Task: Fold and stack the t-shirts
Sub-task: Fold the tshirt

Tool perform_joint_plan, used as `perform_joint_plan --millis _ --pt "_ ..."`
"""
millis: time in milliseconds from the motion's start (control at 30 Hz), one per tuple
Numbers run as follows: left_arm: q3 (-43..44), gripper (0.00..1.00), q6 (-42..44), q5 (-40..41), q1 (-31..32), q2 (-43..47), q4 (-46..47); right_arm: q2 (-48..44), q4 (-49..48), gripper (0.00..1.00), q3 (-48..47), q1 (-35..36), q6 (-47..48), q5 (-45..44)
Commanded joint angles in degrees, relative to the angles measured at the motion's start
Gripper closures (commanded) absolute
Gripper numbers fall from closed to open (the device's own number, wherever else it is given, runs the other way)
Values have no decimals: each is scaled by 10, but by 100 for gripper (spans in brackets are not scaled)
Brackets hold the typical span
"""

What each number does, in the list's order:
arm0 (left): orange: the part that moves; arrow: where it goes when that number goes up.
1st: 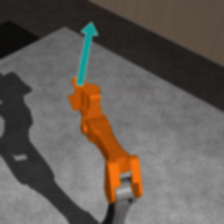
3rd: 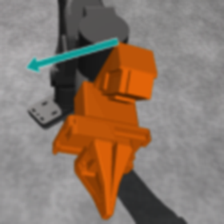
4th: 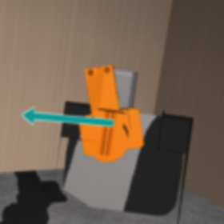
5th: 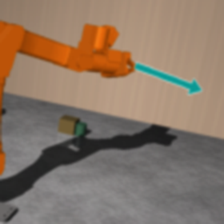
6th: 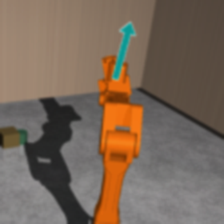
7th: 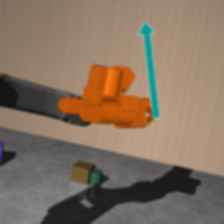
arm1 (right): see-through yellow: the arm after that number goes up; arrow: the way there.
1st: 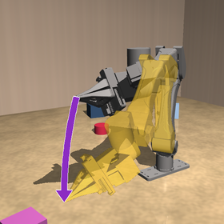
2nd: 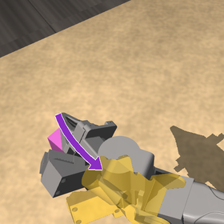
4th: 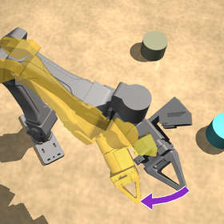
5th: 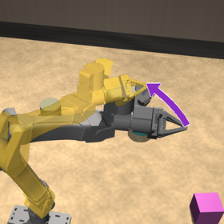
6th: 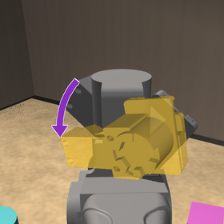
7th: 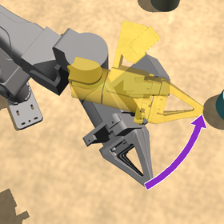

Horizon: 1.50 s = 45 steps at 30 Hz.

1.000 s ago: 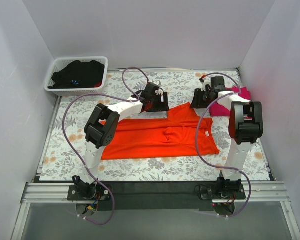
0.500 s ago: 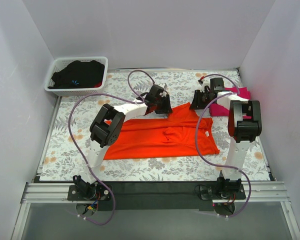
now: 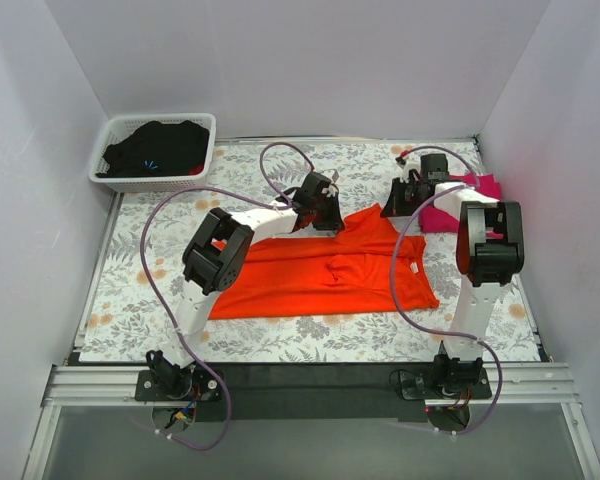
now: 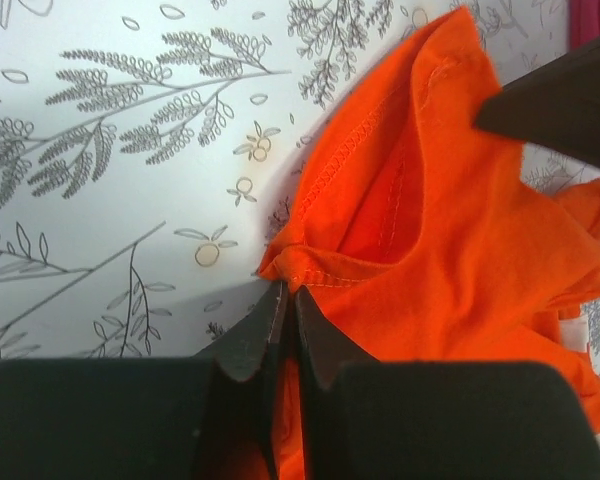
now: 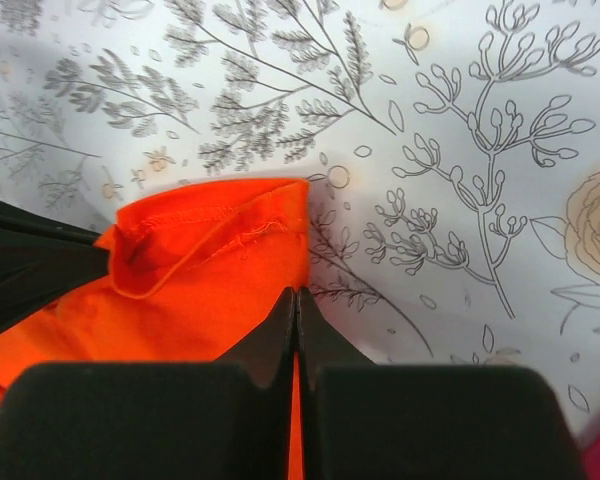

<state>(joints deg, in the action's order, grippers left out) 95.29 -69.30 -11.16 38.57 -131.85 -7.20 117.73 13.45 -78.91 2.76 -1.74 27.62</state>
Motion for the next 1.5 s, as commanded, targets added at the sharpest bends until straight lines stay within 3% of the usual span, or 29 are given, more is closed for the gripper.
perform_joint_plan --millis 0,333,600,1000,1467 --pt "-12 93 20 -17 10 76 -17 -80 -4 99 4 3 -5 6" --pt "-120 90 -29 -107 22 194 -25 -236 17 99 128 4 -60 24" --pt "-231 88 -42 -112 32 274 -53 -344 33 99 253 8 -101 38" --pt "-287 79 -5 -120 51 265 -64 -444 48 99 381 24 -108 74" --pt "-295 70 -4 -78 64 260 -55 -483 136 99 387 32 -92 35"
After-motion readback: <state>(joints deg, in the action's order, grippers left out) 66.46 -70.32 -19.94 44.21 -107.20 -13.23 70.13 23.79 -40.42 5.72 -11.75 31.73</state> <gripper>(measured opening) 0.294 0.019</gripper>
